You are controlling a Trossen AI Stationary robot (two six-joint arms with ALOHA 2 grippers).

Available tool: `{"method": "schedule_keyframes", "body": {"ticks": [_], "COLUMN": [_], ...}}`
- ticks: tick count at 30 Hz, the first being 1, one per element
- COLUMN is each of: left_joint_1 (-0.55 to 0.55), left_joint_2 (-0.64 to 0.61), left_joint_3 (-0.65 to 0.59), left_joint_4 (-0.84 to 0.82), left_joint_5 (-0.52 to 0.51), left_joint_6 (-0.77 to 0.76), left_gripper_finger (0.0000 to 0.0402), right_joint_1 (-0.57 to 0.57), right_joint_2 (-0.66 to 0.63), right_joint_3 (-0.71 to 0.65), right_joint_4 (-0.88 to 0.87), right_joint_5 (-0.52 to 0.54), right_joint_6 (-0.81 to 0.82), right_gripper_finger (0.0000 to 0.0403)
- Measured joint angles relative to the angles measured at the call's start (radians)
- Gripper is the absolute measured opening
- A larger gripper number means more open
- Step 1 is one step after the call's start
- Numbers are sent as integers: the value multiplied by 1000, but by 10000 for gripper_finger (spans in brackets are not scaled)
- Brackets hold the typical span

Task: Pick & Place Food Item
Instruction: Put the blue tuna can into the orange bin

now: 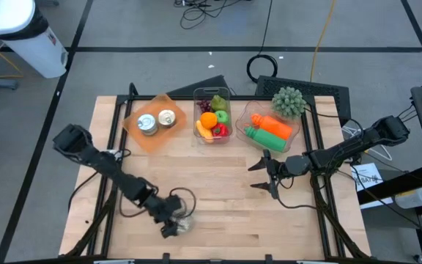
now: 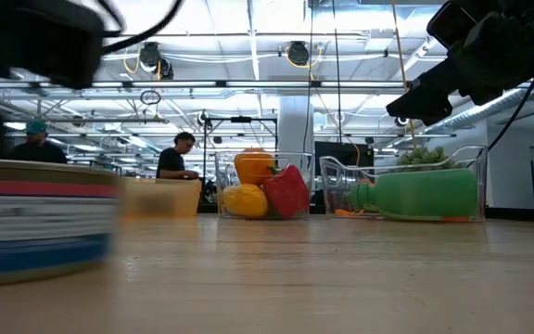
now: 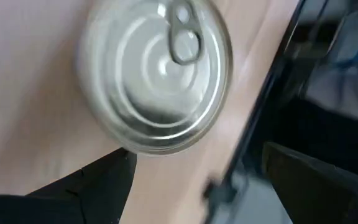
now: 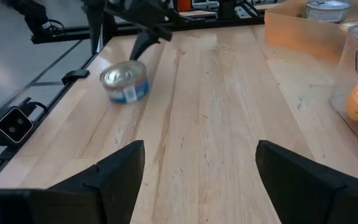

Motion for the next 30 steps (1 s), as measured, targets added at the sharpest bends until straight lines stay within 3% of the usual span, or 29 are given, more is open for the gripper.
{"method": "schedule_keyframes", "body": {"ticks": [7,12,14,16,19,22,25,30], "left_joint_1": [138,277,330,373,391,354,297,226], "left_joint_2": [73,146,175,192,180,149,144,174], "left_joint_3": [0,1,1,20,64,129,226,356], "left_joint_4": [184,348,409,414,301,149,-47,-352], "left_joint_5": [-72,-260,-227,-104,104,154,59,-221], "left_joint_6": [218,422,452,504,556,612,710,734], "left_gripper_finger": [360,360,360,360,360,360,360,360], "right_joint_1": [0,0,0,0,0,0,0,-1], "right_joint_2": [0,0,0,0,0,0,0,0], "right_joint_3": [0,0,0,0,0,0,0,0], "right_joint_4": [0,-4,-4,-8,-16,-26,-24,-24], "right_joint_5": [0,0,0,0,0,0,0,2], "right_joint_6": [-5,-7,-7,0,18,19,12,-10], "right_gripper_finger": [294,294,294,294,294,294,294,294]}}
